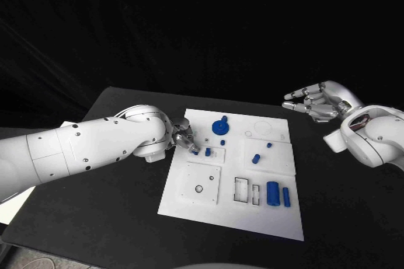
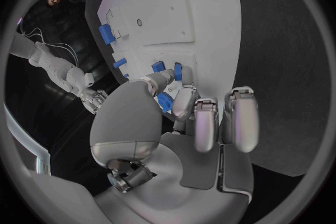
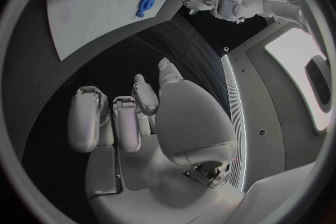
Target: Assemble the parts on the task board
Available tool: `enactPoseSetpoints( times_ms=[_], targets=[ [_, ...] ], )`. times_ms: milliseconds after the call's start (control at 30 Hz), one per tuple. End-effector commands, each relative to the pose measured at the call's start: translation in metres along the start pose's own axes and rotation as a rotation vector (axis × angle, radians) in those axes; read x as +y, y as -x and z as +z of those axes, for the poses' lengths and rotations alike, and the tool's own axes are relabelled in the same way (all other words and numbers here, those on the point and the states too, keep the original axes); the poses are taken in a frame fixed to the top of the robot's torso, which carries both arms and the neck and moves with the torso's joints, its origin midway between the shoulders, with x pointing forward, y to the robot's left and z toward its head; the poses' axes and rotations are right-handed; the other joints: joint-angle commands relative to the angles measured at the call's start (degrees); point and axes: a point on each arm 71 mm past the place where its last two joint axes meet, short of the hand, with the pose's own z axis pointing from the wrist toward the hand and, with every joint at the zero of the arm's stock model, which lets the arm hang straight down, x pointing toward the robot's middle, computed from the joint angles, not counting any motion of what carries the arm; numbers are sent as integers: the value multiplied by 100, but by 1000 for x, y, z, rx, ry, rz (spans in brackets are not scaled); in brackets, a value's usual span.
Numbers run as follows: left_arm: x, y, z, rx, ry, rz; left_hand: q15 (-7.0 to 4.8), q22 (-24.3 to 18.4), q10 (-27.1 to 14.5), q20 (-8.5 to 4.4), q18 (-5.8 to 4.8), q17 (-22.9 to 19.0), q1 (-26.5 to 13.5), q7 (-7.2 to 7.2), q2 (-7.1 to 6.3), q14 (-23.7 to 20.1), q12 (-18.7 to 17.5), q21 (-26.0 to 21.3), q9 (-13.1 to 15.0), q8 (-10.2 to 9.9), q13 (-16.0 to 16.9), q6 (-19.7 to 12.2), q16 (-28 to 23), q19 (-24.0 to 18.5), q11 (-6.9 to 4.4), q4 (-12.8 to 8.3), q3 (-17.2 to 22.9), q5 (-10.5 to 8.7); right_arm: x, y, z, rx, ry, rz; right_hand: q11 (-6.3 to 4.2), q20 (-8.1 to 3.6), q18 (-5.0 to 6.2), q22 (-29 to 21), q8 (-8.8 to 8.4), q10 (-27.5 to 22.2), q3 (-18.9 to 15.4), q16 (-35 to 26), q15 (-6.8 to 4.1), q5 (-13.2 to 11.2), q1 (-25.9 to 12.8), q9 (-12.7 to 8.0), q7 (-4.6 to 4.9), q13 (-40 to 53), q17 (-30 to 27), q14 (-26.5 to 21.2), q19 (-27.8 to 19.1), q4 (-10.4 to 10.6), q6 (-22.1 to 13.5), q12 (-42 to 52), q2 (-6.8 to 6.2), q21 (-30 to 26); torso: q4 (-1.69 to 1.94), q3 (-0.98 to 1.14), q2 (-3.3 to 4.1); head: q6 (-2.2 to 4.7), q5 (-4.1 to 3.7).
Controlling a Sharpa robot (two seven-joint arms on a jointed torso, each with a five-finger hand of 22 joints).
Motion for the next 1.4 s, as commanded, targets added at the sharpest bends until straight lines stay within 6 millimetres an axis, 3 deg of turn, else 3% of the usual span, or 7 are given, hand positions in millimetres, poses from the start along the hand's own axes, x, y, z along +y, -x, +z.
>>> enactPoseSetpoints(
  times_ms=[33, 300, 567, 867, 1400],
  targets=[
    [0, -2, 1, 10, 8, 23, -38, 752, 38, -33, -51, 1509, 34, -66, 18, 593, 23, 31, 8, 18, 7, 19, 17, 322, -17, -695, 723, 24, 1, -1, 0, 14, 9, 2, 4, -8, 64, -5, -17, -24, -35, -29, -13, 7, -32, -3, 20, -8, 848, 452, -38, 2, 11, -4, 12, -27, 0, 4, 2, -7, 0],
    [-1, -4, 0, 29, 7, 40, -40, 771, 44, -33, -56, 1509, 35, -69, -6, 593, 26, 43, -5, 19, 9, 28, 17, 329, -20, -714, 733, 31, 1, -1, 0, 14, 9, 2, 4, -8, 64, -5, -17, -24, -35, -29, -13, 7, -32, -3, 20, -8, 848, 452, -38, 2, 11, -4, 12, -27, -2, 4, 1, -17, -4],
    [0, -5, 0, 37, 15, 47, -49, 806, 131, -36, -63, 1509, -24, -104, -170, 593, 126, 64, -84, 30, 125, 126, 17, 339, -38, -766, 685, 160, 1, -1, -1, 14, 9, 2, 4, -8, 64, -5, -17, -24, -35, -29, -13, 7, -32, -3, 20, -8, 848, 452, -38, 2, 11, -4, 12, -27, 0, 5, 0, -21, -5],
    [1, -4, 1, 35, 37, 44, -84, 849, 223, -49, -71, 1509, -148, -176, -232, 593, 240, 90, -191, 12, 262, 271, 17, 354, -89, -701, 527, 221, 1, -1, -1, 13, 8, 1, 4, -8, 64, -5, -17, -24, -35, -29, -13, 7, -32, -3, 20, -8, 848, 452, -38, 2, 11, -4, 12, -27, -2, 6, 1, -24, -1],
    [-2, -4, 3, 36, 47, 37, -137, 883, 281, -97, -77, 1509, -676, -251, -177, 593, 328, 106, -423, -54, 389, 503, 17, 366, -149, -209, -14, 233, 1, -1, -1, 13, 7, 2, 3, -9, 65, -10, -16, -27, -42, -36, -14, 11, -33, -2, 20, -12, 839, 450, -40, -1, 12, -8, 19, -31, -1, 11, -3, -41, -12]
  ],
)
